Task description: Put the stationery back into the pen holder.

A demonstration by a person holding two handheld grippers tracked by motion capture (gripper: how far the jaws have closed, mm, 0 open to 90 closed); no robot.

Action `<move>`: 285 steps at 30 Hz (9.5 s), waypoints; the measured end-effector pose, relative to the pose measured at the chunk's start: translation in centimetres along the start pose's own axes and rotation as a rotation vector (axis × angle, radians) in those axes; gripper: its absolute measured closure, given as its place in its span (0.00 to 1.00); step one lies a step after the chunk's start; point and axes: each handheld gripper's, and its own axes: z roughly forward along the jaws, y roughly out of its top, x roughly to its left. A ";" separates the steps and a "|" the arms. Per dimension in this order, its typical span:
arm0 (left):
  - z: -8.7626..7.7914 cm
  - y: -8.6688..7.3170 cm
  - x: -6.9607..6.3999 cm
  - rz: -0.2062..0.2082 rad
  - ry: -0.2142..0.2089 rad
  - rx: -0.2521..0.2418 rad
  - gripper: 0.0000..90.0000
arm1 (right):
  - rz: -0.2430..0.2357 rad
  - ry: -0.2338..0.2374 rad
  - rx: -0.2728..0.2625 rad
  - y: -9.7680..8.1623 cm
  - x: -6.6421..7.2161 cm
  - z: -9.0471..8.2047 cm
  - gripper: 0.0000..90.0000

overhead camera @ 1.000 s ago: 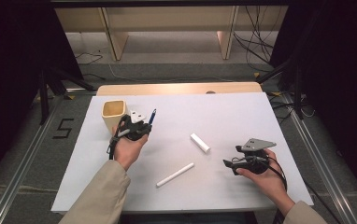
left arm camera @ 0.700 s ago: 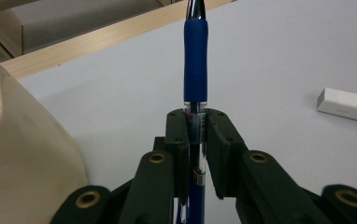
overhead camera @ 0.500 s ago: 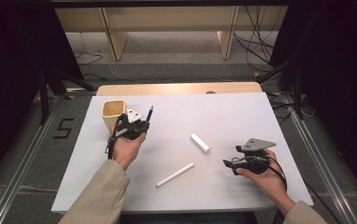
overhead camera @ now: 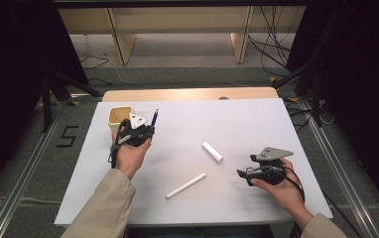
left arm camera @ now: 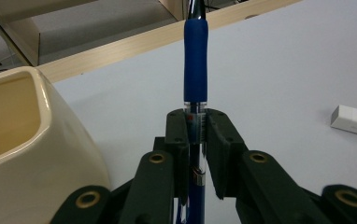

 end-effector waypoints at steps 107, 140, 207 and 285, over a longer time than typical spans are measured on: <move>-2.3 4.4 6.6 -0.108 0.149 -0.185 0.88 | 0.002 0.001 0.003 0.0 0.0 0.1 0.26; -0.4 4.9 7.6 -0.085 0.175 -0.254 0.88 | 0.003 0.004 0.004 0.0 0.0 0.1 0.26; -0.7 1.8 5.7 -0.025 0.197 -0.126 0.47 | 0.003 0.004 0.003 0.0 0.1 0.1 0.26; -0.7 -3.4 -7.8 0.283 -0.339 0.367 0.43 | -0.003 0.007 0.003 0.0 0.1 0.1 0.26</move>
